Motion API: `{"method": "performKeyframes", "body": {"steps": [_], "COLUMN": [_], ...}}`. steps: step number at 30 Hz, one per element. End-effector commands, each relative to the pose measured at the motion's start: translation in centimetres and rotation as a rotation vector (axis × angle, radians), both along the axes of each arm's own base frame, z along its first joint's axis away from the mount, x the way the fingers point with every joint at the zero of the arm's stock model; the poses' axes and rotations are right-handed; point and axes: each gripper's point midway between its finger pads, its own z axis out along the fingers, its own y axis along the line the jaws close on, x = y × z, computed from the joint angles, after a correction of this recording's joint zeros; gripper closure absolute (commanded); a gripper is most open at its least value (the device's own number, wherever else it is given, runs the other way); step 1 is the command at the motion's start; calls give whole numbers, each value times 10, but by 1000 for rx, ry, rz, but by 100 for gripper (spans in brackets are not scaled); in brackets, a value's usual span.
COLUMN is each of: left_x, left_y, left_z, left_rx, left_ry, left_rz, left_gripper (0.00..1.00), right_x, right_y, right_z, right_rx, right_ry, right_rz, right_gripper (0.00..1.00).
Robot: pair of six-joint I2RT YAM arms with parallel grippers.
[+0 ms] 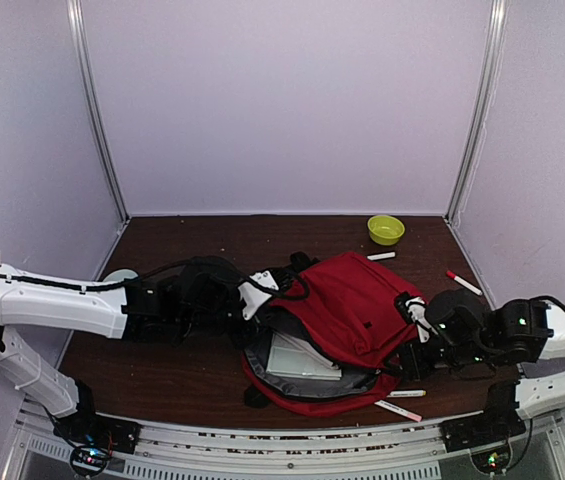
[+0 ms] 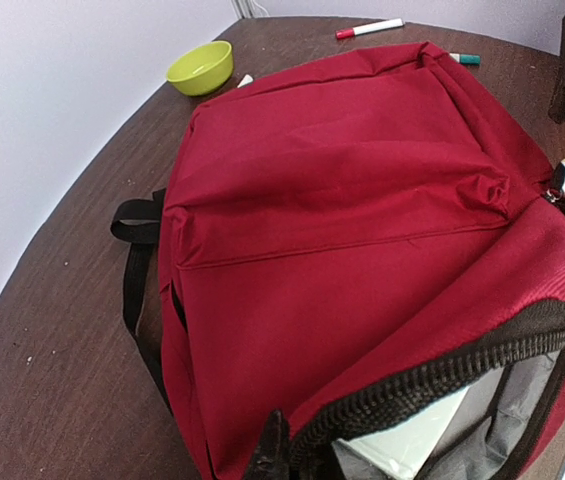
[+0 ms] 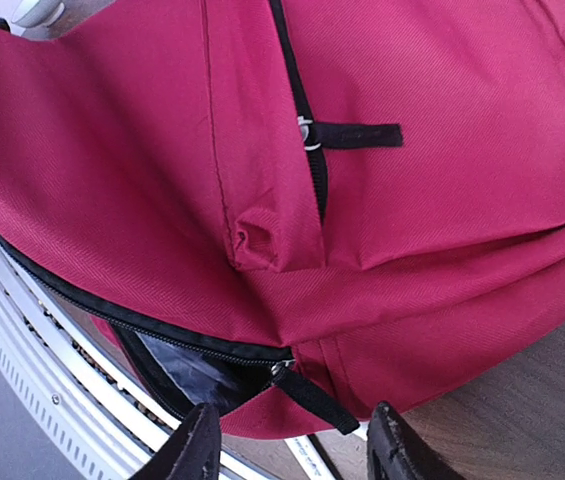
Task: Pack the student bag
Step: Place the largest pocket of the bag in the student bag.
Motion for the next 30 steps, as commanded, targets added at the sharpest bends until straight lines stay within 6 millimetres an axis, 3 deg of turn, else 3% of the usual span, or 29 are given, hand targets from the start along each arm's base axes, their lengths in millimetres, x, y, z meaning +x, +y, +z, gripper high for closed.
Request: {"method": "performKeyframes", "body": {"steps": [1,9,21,30], "left_x": [4,3,1,-1], "left_y": [-8,-8,-11,-9], "left_z": [10,4,2,-1], "left_rx": [-45,-37,-43,-42], "left_ry": [8,19,34,45], "left_rz": [-2,-1,-14,-14], "left_gripper": [100,100,100,100], "right_x": [-5,-10,3,-2], "right_y": [4,0,3,-2], "right_z": [-11,-47,-48,-62], "right_rx": [-15,-66,-72,-137], "right_ry": [36,91,30,56], "right_rz": [32,23,4,31], "right_gripper": [50,51,54,69]}}
